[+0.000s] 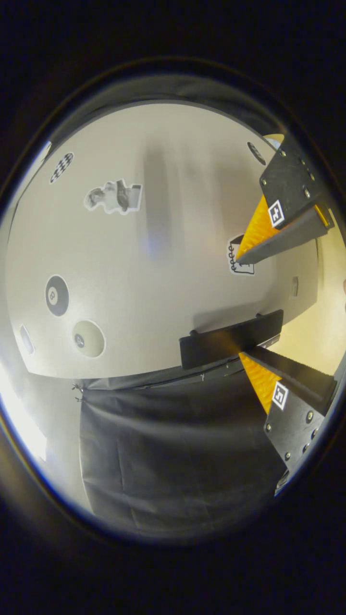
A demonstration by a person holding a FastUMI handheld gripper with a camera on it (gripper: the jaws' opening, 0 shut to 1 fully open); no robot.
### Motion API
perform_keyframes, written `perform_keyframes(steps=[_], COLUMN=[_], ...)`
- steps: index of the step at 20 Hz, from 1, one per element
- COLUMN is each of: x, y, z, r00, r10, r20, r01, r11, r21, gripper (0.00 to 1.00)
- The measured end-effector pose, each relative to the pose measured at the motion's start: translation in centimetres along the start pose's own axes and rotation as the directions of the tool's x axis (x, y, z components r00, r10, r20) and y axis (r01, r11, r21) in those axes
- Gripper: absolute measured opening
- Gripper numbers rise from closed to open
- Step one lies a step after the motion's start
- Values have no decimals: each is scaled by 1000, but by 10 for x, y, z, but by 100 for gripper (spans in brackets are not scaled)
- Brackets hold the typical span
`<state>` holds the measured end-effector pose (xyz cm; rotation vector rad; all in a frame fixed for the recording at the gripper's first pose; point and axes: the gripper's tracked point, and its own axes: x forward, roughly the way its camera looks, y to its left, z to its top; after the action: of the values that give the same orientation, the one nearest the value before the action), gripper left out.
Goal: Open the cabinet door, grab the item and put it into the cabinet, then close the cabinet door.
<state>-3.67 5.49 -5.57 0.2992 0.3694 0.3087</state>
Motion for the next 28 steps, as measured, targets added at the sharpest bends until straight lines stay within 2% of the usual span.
perform_keyframes(steps=[8,12,16,20,25,28], x=[-4,-20,-58,-98,-137,-151], y=[2,-1,-24,-67,-124,-150], z=[0,21,49,66,72,71], r00=[1000,996,984,964,944,941], r10=[12,23,-39,-129,-214,-231], r20=[17,87,175,233,251,247], r01=[-12,-21,64,189,289,302], r11=[1000,1000,988,948,903,902], r21=[-7,-22,-138,-256,-317,-307], gripper=[100,100,100,100,97,98])
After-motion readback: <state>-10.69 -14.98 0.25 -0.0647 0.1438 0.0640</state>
